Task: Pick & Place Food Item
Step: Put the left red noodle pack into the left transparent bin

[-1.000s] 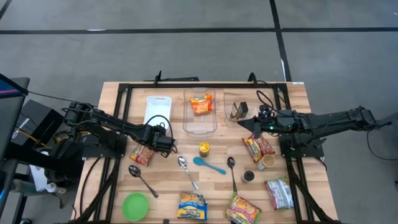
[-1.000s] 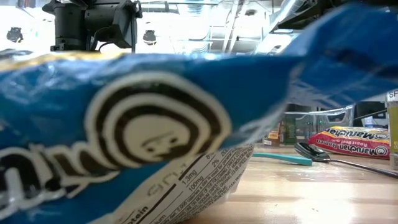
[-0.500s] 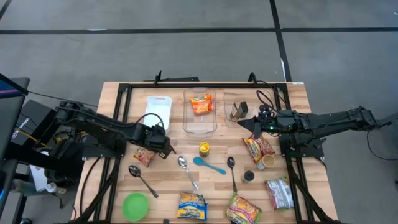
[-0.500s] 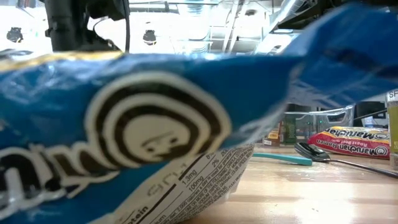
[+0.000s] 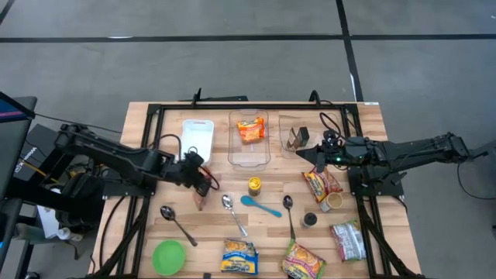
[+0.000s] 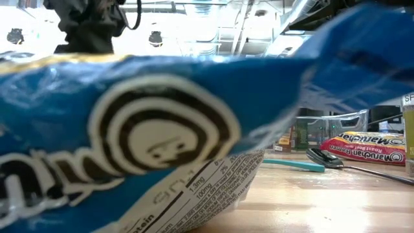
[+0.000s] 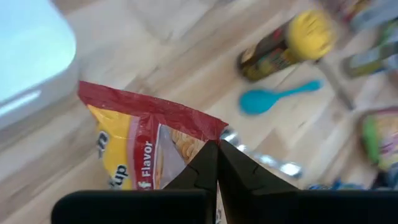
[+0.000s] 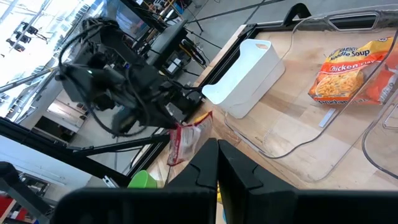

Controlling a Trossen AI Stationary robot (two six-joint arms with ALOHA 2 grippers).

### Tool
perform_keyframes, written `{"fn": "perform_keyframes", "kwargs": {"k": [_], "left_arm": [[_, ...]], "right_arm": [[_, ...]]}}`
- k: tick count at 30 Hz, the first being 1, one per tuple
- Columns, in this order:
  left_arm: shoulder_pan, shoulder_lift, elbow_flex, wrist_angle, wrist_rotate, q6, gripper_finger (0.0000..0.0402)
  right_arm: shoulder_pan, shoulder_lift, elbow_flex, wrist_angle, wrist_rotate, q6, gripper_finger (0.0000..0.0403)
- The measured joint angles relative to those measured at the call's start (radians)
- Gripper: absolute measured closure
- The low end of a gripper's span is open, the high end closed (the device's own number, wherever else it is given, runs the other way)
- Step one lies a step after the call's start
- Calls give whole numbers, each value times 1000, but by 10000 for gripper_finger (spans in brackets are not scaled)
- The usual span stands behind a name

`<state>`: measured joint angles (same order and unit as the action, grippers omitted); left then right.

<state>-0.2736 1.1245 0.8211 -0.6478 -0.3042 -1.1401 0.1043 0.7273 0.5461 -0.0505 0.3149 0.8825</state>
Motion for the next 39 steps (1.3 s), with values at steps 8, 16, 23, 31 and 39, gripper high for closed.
{"fn": "perform_keyframes", "kwargs": {"k": [8,16,23,31,39], "left_arm": [[-32,-84,0,111,-88,86,401],[-71,-108,0,259,-90,341,401],[-93,-108,0,448,-89,527,401],[-53,-108,0,656,-170,694,401],[75,-108,0,816,-266,821,401]], "right_arm": [[0,0,0,0,0,0,403],[0,0,0,0,0,0,403],[0,0,0,0,0,0,403],[0,0,0,0,0,0,403],[0,0,0,0,0,1,403]]}}
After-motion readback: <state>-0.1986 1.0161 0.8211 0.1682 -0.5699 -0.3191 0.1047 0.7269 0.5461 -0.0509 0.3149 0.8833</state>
